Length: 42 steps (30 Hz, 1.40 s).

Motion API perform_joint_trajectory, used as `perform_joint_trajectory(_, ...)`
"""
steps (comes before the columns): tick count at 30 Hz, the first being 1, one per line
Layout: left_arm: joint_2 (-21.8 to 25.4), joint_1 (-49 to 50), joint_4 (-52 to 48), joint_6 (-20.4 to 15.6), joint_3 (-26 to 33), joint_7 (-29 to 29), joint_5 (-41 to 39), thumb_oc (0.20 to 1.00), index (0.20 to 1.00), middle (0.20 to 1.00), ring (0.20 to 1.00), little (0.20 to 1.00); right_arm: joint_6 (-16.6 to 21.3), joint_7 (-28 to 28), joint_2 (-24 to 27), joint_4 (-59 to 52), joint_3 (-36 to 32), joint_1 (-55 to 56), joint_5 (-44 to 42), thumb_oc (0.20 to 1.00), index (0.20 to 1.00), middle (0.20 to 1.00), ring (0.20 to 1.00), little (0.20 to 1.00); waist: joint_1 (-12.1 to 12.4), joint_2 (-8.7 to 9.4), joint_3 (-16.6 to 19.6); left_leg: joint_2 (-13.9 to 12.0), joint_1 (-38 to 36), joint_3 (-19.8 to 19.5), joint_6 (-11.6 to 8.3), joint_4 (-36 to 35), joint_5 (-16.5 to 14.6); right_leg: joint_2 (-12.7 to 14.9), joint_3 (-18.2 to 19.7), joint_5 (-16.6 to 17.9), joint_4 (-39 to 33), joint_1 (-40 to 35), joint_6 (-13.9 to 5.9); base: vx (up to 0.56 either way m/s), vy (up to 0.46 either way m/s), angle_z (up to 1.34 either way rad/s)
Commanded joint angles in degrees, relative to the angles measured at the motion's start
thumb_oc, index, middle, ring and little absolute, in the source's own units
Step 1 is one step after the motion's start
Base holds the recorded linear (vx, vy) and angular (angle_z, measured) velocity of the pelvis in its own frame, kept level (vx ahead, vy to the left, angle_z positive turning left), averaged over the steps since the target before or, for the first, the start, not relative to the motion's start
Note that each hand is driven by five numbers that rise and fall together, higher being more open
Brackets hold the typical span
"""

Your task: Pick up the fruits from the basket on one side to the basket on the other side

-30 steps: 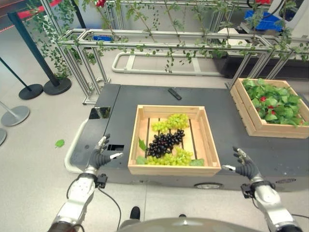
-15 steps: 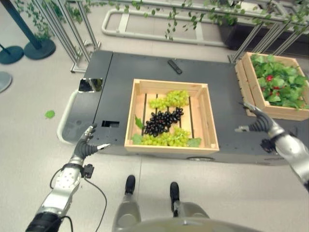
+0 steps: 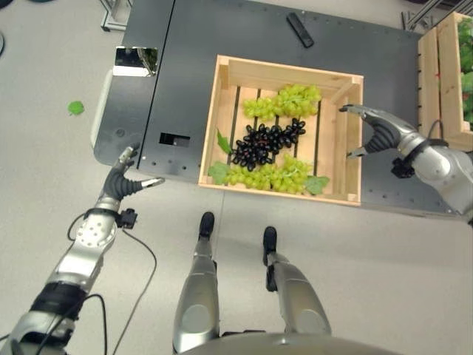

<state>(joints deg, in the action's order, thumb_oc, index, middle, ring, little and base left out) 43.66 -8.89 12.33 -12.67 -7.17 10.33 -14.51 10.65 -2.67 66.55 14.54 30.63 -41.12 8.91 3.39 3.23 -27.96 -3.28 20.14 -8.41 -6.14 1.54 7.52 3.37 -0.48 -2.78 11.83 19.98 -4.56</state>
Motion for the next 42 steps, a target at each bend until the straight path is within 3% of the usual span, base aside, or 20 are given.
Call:
perform_joint_trajectory(1, 0.28, 0.2, -3.02, -3.34, 1.79, 1.74, -1.03, 1.0, 1.0, 1.0, 1.0, 1.0, -1.05, 2.73, 2.75, -0.26, 4.82, -5.41, 4.39, 1.0, 1.0, 1.0, 1.0, 1.0, -0.49, 2.57, 1.81, 1.4, 0.82, -0.61, 1.61, 5.1, -4.04, 1.25, -1.14, 3.03, 0.13, 2.63, -2.25, -0.08, 0.005, 0.05)
perform_joint_trajectory(8, -1.26, -1.2, -2.79, -3.44, 2.95, 3.47, -2.99, 1.0, 1.0, 1.0, 1.0, 1.0, -2.78, 3.33, -0.07, 3.25, 9.92, -13.96, 6.95, 1.0, 1.0, 1.0, 1.0, 1.0, -0.17, 2.34, -1.02, 1.8, 3.34, -0.34, 1.76, 6.2, -3.91, 1.04, -0.5, 3.69, 1.12, 5.76, -2.15, -0.05, 0.001, 0.04)
perform_joint_trajectory(11, -1.84, -2.49, -3.04, -3.52, 2.32, 3.87, -3.39, 1.0, 1.0, 1.0, 1.0, 1.0, -3.59, 3.29, -1.45, 7.22, 15.64, -18.94, 11.62, 1.0, 1.0, 1.0, 1.0, 1.0, 0.06, 2.02, -1.84, 1.98, 4.43, -0.42, 1.76, 6.05, -3.73, 1.11, -0.37, 3.72, 1.26, 6.86, -2.07, -0.02, -0.002, -0.03)
perform_joint_trajectory(28, -5.5, -3.39, -6.5, -3.21, 2.6, 6.47, -6.83, 1.0, 1.0, 1.0, 1.0, 1.0, -10.0, 7.03, -16.2, 28.3, 19.02, -27.09, 15.52, 1.0, 1.0, 1.0, 1.0, 1.0, 0.64, 0.65, -1.84, 2.8, 14.34, -0.73, 1.76, 7.77, -3.61, 0.95, -0.36, 3.86, 3.07, 16.75, -1.65, 0.0, -0.004, 0.01)
perform_joint_trajectory(42, -6.58, -2.34, -7.02, -2.83, 3.72, 7.22, -7.49, 1.0, 1.0, 1.0, 1.0, 1.0, -12.32, 8.28, -22.84, 31.26, 19.29, -32.03, 17.01, 1.0, 1.0, 1.0, 1.0, 1.0, 0.79, 1.37, -1.84, 3.16, 18.47, -0.85, 1.79, 8.18, -3.88, 0.67, 0.42, 3.67, 3.61, 21.25, -1.63, 0.0, 0.0, 0.0)
